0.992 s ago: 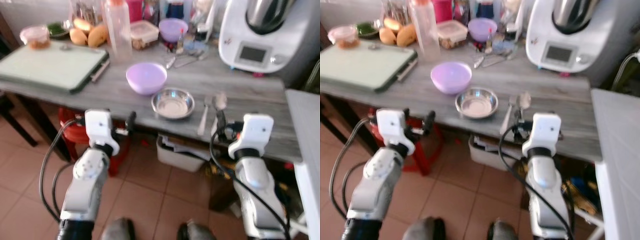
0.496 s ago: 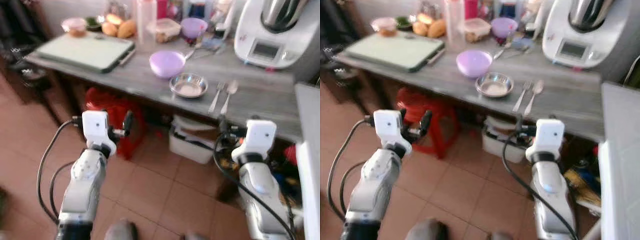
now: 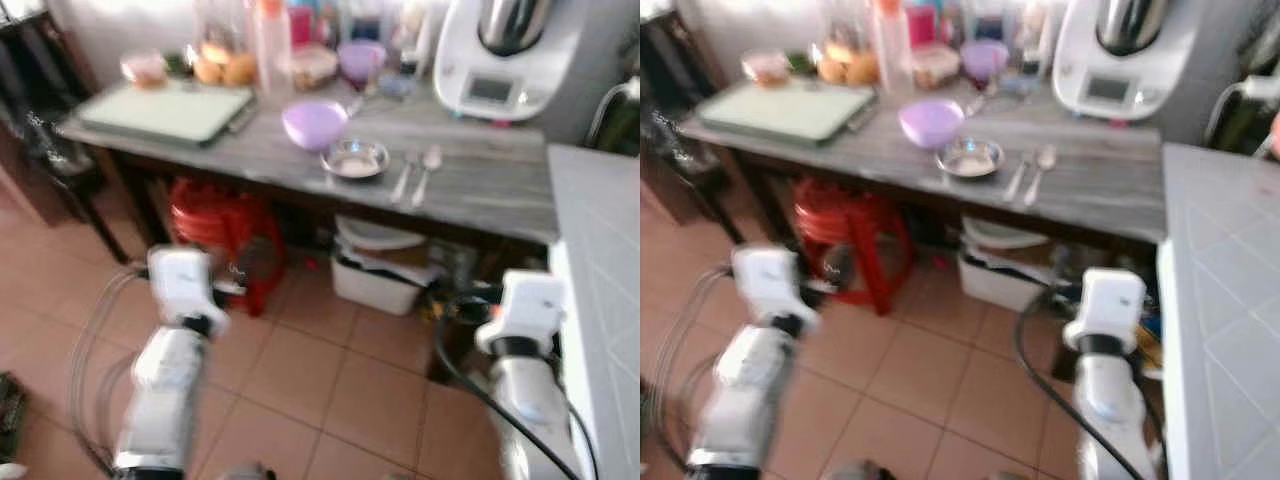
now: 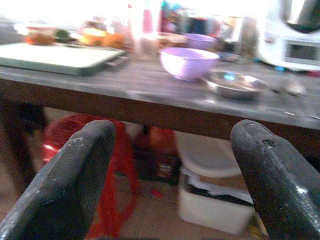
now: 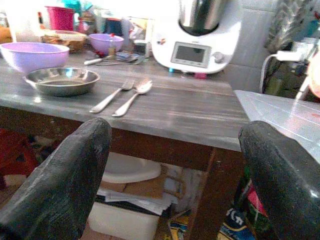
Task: Setting the table
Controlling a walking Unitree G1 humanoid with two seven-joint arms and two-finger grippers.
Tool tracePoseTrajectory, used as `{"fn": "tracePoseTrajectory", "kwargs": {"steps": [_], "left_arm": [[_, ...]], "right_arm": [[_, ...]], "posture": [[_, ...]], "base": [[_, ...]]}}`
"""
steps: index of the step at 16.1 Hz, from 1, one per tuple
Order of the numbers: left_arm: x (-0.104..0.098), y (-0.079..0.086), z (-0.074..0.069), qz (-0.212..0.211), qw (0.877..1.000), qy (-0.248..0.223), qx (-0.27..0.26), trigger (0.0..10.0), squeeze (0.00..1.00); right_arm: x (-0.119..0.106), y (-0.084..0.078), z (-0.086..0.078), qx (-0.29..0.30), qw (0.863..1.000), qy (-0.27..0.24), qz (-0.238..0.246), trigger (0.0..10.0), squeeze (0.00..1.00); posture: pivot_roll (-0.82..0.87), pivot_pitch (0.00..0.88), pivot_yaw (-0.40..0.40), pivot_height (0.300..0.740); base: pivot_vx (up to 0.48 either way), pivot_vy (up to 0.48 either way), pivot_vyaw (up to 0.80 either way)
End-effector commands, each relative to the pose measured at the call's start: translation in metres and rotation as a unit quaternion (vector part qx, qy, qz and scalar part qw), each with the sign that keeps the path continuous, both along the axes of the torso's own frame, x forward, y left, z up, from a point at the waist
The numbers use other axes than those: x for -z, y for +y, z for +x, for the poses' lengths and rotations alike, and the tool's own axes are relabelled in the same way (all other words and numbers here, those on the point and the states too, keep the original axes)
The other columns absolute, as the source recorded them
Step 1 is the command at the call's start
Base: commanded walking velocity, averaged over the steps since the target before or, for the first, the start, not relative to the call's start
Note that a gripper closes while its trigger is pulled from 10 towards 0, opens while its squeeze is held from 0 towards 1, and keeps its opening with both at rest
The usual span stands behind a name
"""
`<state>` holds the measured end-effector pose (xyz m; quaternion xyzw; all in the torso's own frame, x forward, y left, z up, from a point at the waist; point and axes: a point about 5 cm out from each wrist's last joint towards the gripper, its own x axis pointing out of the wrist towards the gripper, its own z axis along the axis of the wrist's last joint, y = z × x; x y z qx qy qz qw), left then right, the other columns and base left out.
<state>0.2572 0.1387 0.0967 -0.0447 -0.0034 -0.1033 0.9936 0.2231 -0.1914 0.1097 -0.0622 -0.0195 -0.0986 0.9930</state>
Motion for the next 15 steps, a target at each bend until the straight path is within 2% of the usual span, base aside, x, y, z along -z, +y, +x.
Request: {"fn": "tracePoseTrajectory", "kwargs": {"steps": [1, 2, 8, 15], "left_arm": [[-0.0048, -0.0014, -0.0005, 0.013, 1.000, -0.013, 0.009, 10.0, 0.00], [-0.0060, -0.0033, -0.0002, -0.002, 1.000, -0.015, 0.017, 10.0, 0.00], [-0.0083, -0.0026, -0.0010, -0.007, 1.000, -0.018, 0.021, 10.0, 0.00], [-0.0117, -0.0045, -0.0022, -0.013, 0.999, -0.021, 0.031, 10.0, 0.00]], "right_arm": [[-0.0030, 0.0037, -0.0008, -0.002, 1.000, -0.010, 0.003, 10.0, 0.00], [-0.0019, 0.0045, -0.0015, -0.004, 1.000, -0.010, 0.006, 10.0, 0.00], [-0.0005, 0.0028, -0.0030, -0.013, 1.000, -0.006, 0.007, 10.0, 0.00], [-0.0042, 0.0033, -0.0005, -0.025, 1.000, -0.011, 0.006, 10.0, 0.00]], "posture": [[-0.05, 0.000, 0.011, 0.740], [-0.05, 0.000, 0.009, 0.740], [-0.05, 0.000, 0.007, 0.740], [-0.05, 0.000, 0.006, 0.740]], "base": [[0.000, 0.000, -0.42], [0.000, 0.000, -0.80], [0.000, 0.000, -0.80], [0.000, -0.343, 0.00]]}}
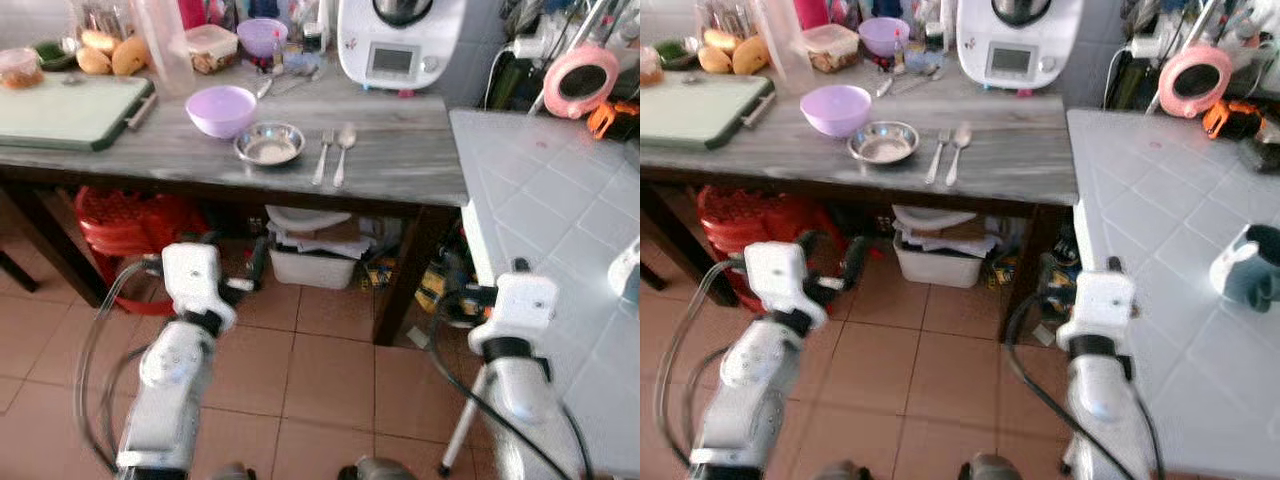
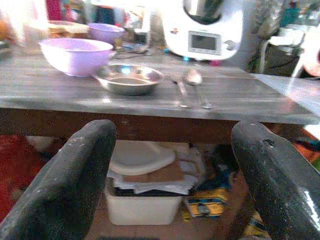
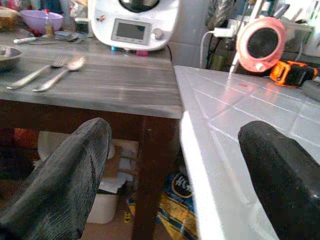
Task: Setting the table
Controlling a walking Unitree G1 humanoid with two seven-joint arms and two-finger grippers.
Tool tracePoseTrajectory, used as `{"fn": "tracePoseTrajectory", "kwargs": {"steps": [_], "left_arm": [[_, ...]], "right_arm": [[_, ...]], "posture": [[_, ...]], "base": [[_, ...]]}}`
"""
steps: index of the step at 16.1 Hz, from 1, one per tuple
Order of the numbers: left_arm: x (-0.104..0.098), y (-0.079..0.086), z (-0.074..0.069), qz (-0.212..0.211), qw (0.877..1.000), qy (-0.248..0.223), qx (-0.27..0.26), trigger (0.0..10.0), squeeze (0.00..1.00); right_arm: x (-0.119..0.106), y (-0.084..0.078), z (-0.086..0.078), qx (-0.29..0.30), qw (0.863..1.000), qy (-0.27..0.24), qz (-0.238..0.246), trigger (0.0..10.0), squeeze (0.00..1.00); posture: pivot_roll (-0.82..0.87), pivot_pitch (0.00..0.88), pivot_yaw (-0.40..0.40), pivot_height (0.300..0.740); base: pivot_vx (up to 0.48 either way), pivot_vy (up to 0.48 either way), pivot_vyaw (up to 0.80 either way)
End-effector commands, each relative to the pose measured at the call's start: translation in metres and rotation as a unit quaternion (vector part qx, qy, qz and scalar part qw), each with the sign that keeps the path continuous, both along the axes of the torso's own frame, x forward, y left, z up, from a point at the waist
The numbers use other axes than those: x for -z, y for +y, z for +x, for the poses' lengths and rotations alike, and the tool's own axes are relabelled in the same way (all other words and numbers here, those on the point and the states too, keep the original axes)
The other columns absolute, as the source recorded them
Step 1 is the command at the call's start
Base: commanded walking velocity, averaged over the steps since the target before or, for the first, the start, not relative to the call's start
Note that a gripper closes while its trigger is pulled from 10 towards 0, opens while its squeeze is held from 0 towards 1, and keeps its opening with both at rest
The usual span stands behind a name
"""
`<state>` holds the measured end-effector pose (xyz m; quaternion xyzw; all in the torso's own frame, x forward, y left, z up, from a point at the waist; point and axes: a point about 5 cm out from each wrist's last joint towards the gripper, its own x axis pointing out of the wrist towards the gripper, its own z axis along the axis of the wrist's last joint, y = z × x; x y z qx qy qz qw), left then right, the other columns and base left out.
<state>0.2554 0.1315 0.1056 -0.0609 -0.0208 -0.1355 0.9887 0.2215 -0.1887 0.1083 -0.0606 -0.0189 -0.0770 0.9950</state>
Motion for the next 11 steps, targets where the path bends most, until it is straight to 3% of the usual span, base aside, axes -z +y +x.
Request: {"fn": "tracePoseTrajectory", "kwargs": {"steps": [1, 5, 7, 11], "left_arm": [[-0.0026, 0.0026, -0.0007, 0.005, 1.000, -0.003, 0.000, 10.0, 0.00], [-0.0022, 0.0025, -0.0013, 0.004, 1.000, -0.001, 0.001, 10.0, 0.00], [-0.0026, 0.0035, -0.0003, 0.012, 1.000, -0.002, -0.001, 10.0, 0.00], [-0.0018, 0.0048, 0.0005, 0.012, 1.000, 0.001, 0.002, 10.0, 0.00]], "right_arm": [[-0.0056, 0.0002, 0.0012, -0.003, 1.000, -0.012, 0.004, 10.0, 0.00], [-0.0047, 0.0007, 0.0013, -0.007, 1.000, -0.008, 0.006, 10.0, 0.00], [-0.0045, 0.0011, 0.0021, -0.010, 1.000, -0.007, 0.006, 10.0, 0.00], [-0.0038, 0.0023, 0.0025, -0.012, 1.000, -0.005, 0.005, 10.0, 0.00]], "posture": [[-0.05, 0.000, 0.005, 0.740], [-0.05, 0.000, 0.004, 0.740], [-0.05, 0.000, 0.005, 0.740], [-0.05, 0.000, 0.006, 0.740]], "base": [[0.000, -0.379, 0.00], [0.000, -0.370, 0.00], [0.000, 0.000, 0.00], [0.000, 0.000, -0.51]]}}
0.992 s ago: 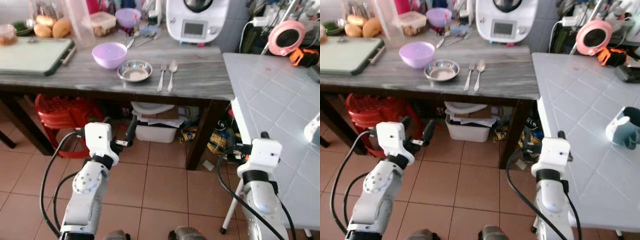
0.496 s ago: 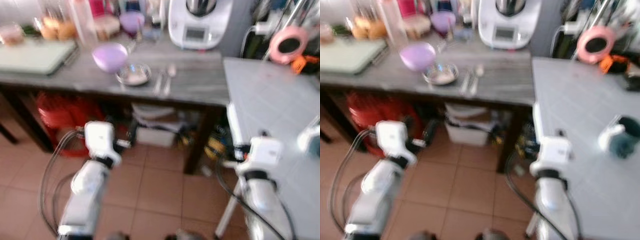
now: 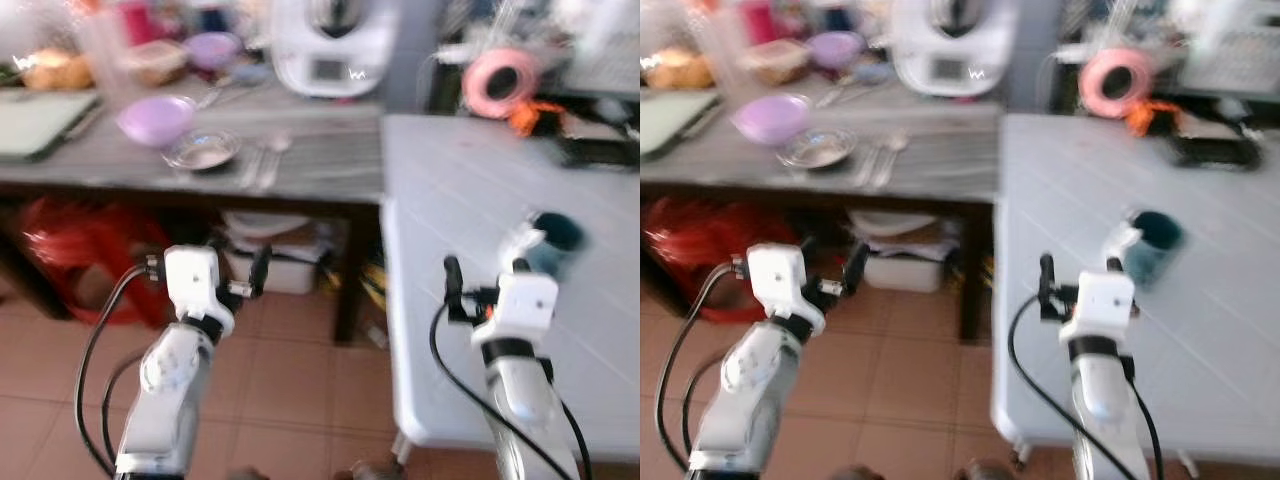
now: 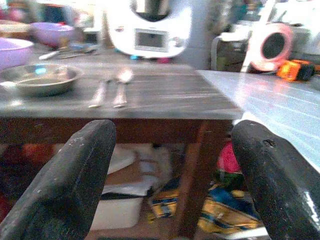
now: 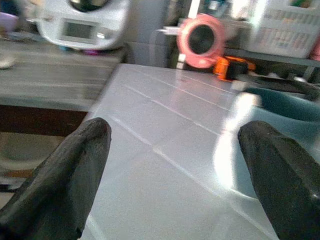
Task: Setting the table
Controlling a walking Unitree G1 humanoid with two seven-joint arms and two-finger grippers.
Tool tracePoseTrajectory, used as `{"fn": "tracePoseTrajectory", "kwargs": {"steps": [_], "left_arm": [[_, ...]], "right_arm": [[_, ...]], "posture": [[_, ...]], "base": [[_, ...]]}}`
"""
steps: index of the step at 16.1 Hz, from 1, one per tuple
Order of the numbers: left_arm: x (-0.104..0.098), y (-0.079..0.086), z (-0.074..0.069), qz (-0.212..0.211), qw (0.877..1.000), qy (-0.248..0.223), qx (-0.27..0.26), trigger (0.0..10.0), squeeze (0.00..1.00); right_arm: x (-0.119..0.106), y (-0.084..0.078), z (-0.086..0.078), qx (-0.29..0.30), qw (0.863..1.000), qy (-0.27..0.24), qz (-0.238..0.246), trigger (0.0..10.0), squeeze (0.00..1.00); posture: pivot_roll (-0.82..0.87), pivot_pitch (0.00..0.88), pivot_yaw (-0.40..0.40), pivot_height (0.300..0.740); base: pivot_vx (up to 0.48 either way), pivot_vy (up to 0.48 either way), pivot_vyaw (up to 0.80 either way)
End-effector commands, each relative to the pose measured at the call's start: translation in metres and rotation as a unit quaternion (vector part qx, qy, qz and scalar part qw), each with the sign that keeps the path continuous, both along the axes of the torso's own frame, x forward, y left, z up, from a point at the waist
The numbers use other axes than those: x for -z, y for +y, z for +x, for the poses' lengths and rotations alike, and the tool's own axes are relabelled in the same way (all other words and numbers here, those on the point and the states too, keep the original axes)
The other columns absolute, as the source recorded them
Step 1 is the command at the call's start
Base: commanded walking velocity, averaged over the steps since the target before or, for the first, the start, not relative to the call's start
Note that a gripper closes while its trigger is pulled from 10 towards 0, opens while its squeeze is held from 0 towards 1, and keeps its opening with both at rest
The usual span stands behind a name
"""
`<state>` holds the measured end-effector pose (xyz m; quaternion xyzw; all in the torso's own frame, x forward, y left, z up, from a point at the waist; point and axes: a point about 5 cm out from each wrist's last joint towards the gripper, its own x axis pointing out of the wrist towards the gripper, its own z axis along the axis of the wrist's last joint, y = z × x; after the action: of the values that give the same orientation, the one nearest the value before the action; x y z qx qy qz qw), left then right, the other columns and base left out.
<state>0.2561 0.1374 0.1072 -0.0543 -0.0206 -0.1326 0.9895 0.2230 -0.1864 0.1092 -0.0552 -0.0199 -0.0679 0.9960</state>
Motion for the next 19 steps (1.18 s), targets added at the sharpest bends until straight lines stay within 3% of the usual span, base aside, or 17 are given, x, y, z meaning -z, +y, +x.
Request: {"fn": "tracePoseTrajectory", "kwargs": {"steps": [1, 5, 10, 19], "left_arm": [[-0.0003, -0.0014, 0.0001, 0.006, 1.000, 0.001, 0.006, 10.0, 0.00], [-0.0011, -0.0022, -0.0009, 0.007, 1.000, -0.001, 0.013, 10.0, 0.00], [-0.0022, -0.0023, -0.0007, 0.006, 1.000, -0.005, 0.017, 10.0, 0.00], [-0.0024, -0.0023, -0.0037, 0.005, 1.000, 0.002, 0.024, 10.0, 0.00]], "right_arm": [[-0.0031, 0.0000, 0.0017, -0.003, 1.000, -0.005, 0.001, 10.0, 0.00], [-0.0031, 0.0004, 0.0026, -0.004, 1.000, -0.006, 0.000, 10.0, 0.00], [-0.0028, 0.0012, 0.0038, -0.008, 1.000, -0.006, -0.003, 10.0, 0.00], [-0.0020, -0.0054, 0.0102, 0.016, 1.000, -0.002, -0.007, 10.0, 0.00]], "posture": [[-0.05, 0.000, 0.006, 0.740], [-0.05, 0.000, 0.008, 0.740], [-0.05, 0.000, 0.008, 0.740], [-0.03, 0.000, 0.020, 0.740]], "base": [[0.000, 0.000, 0.00], [0.000, 0.000, -0.80], [0.000, -0.287, 0.00], [0.000, 0.000, 0.00]]}}
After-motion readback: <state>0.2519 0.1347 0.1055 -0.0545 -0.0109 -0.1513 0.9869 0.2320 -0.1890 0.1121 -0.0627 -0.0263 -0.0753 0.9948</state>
